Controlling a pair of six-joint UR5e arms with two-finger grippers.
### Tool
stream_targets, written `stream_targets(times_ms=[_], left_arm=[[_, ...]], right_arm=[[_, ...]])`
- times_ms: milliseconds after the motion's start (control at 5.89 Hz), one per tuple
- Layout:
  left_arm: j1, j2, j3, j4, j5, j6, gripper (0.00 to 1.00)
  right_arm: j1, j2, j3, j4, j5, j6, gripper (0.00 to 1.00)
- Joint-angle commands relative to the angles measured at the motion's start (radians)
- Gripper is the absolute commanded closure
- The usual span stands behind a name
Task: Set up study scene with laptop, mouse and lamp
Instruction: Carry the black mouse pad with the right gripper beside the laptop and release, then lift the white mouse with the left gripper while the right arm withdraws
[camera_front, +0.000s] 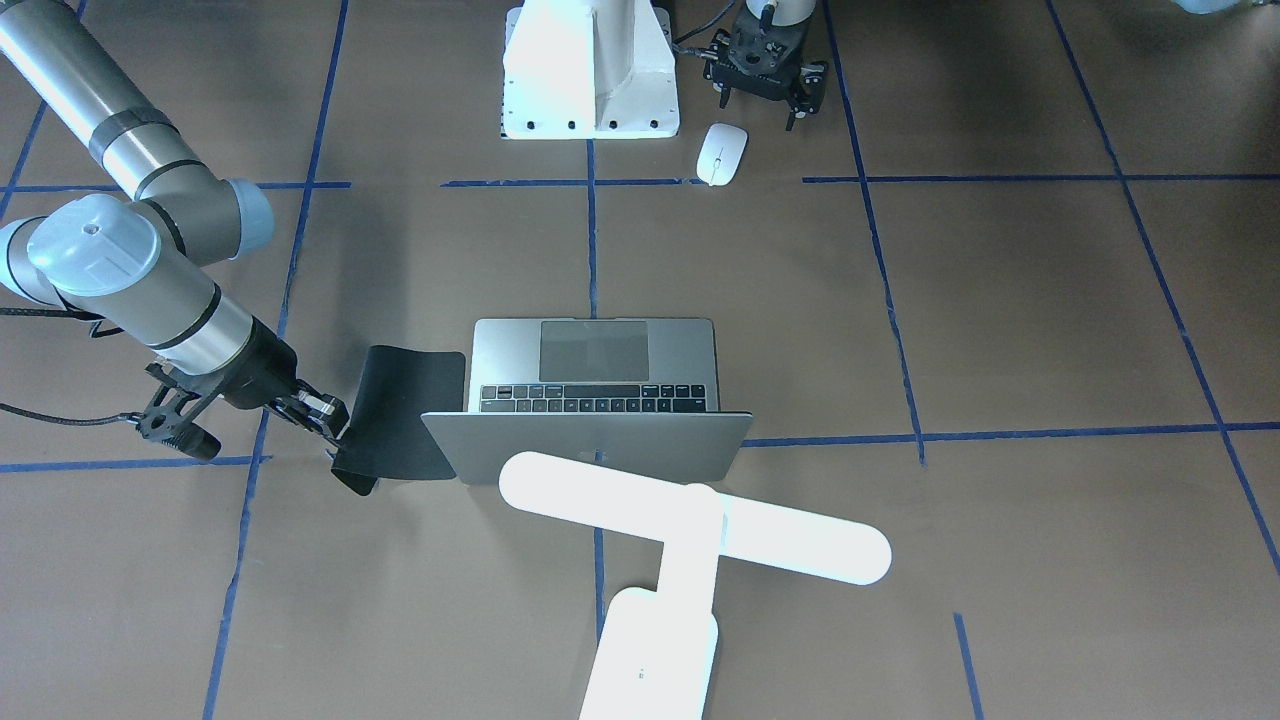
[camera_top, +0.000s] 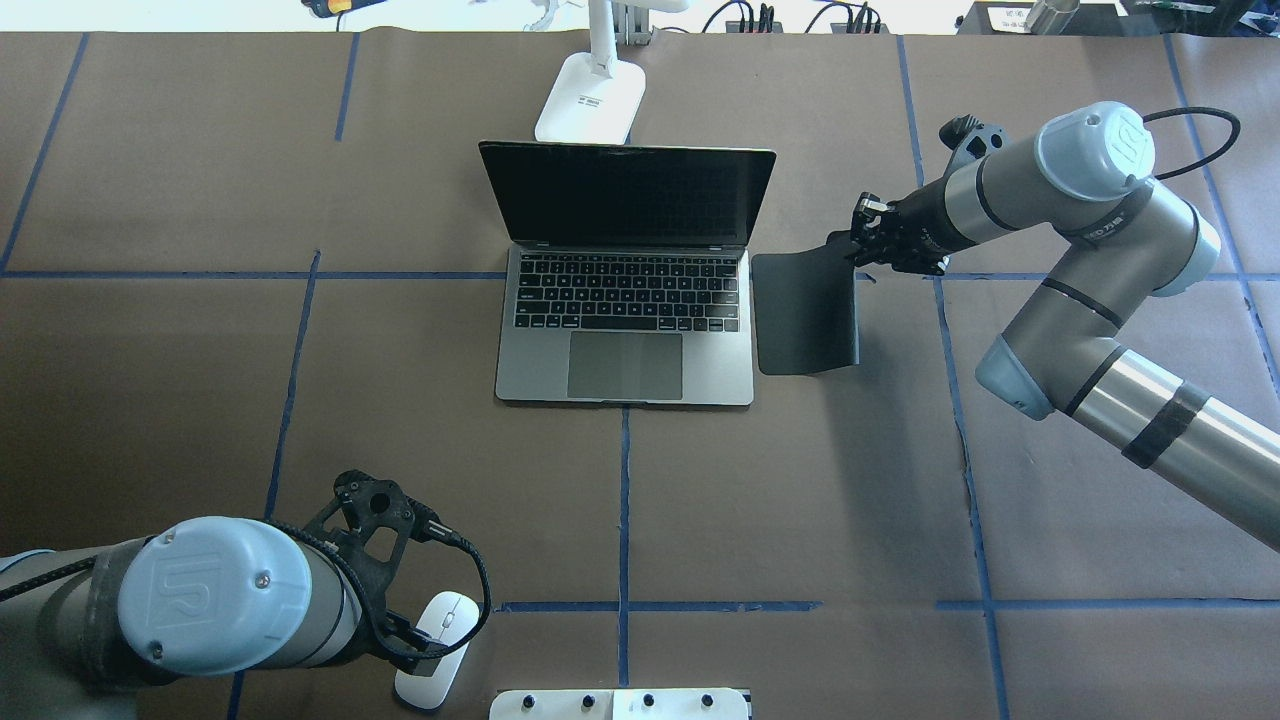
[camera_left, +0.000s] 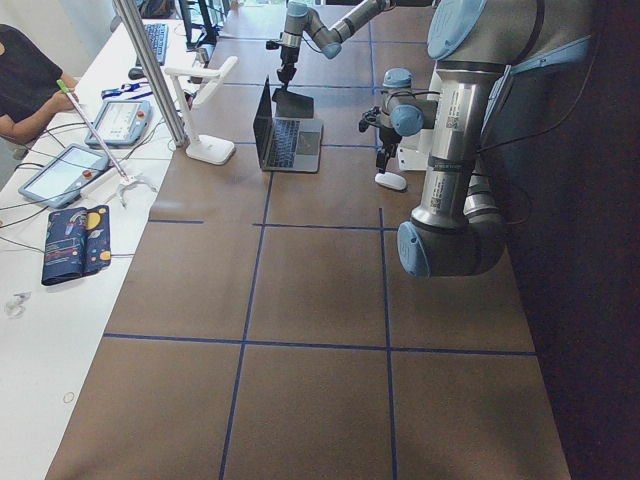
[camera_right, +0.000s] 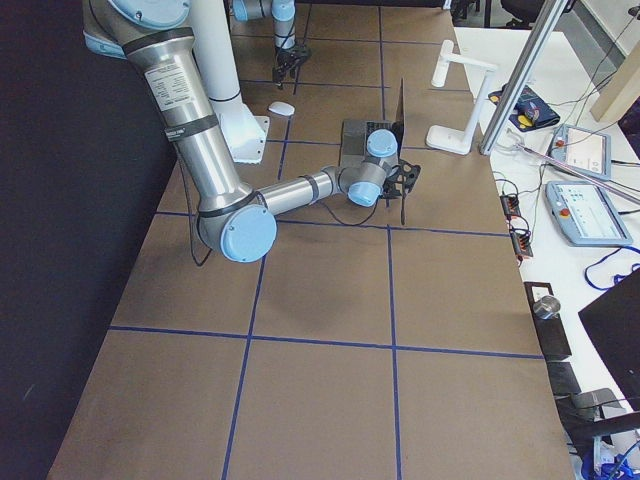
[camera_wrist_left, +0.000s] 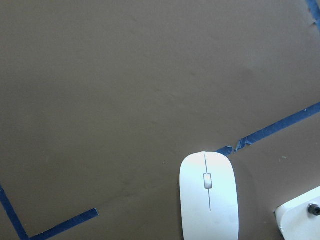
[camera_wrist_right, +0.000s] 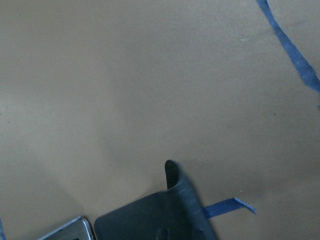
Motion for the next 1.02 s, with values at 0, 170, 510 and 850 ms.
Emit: stream_targets(times_ms=[0, 170, 510, 850], left_arm=[[0.016, 0.000, 0.117, -0.158, 0.001, 0.007, 0.00], [0.018, 0.000, 0.156, -0.217, 0.001, -0.005, 0.00], [0.030, 0.001, 0.181, -0.217, 0.003, -0.005, 0.00], [0.056, -0.006, 0.196, -0.219, 0.010, -0.002, 0.00]], right_arm=[[0.075, -0.006, 0.013, 0.001, 0.125, 0.000, 0.00], [0.115, -0.016, 0.036, 0.001, 0.178, 0.000, 0.00], [0.118, -0.072, 0.099, 0.001, 0.182, 0.000, 0.00], [0.114, -0.073, 0.099, 0.001, 0.179, 0.000, 0.00]])
